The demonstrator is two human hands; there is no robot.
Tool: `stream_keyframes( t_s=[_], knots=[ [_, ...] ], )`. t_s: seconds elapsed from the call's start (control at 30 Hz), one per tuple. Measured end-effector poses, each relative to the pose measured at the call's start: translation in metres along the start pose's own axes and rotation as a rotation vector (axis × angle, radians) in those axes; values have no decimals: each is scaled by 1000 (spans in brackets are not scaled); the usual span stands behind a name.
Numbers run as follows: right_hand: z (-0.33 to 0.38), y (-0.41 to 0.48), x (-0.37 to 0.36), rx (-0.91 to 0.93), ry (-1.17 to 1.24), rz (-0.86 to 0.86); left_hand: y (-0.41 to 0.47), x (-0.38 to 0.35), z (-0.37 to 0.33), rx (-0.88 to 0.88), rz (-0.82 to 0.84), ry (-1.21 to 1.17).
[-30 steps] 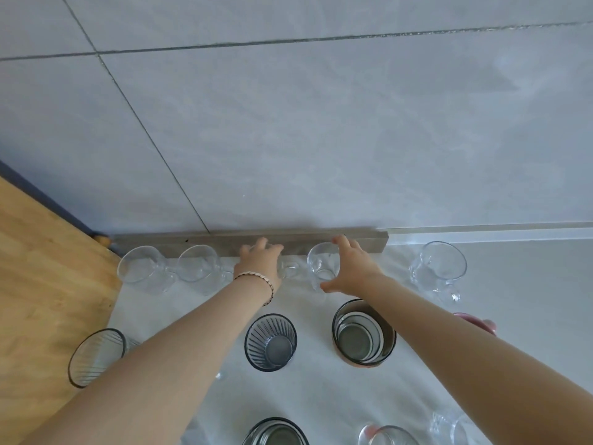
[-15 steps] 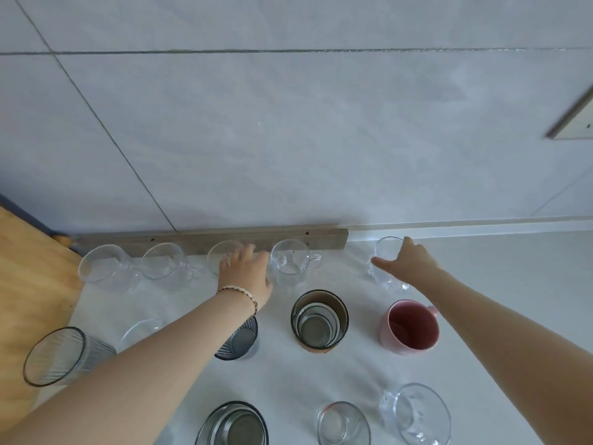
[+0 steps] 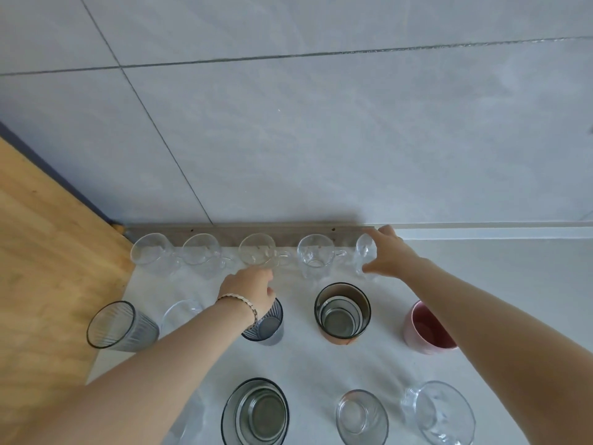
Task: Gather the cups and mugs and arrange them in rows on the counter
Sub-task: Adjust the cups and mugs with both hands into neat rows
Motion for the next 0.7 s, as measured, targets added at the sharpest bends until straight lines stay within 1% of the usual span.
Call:
stream_keyframes(
  t_s=[0.17, 0.23, 0.3, 0.37, 0.4, 0.47, 0.57, 0.7],
  knots=[
    [-2, -2, -4, 13, -7, 1, -8, -2, 9, 32, -36, -15],
    [6, -4, -7, 18, -111, -46, -11, -2, 13, 41, -42, -21],
    [26, -6, -10, 115, -215, -114, -13, -1, 18, 53, -47, -43],
    [53, -3, -18, 197, -234, -76, -16, 1, 23, 71, -54, -70],
    [65, -1, -23, 192, -224, -25, -18, 1, 27, 79, -57, -79],
    [84, 5, -34, 108, -182, 44, -21, 2, 33, 88, -63, -89],
    [96, 10, -42, -19, -182, 8, -26, 2, 44, 100, -75, -107],
    [102, 10, -45, -83, -200, -32, -30, -2, 64, 114, -70, -108]
  ],
)
Point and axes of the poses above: each hand's wrist, its own y-axis towards the middle knuckle, its own x-axis out of the back of the hand, z = x × y, the point moved 1 cm from there along y, towards the middle knuckle, and after that the axes turned 11 degrees about z, right-handed, at the moved point
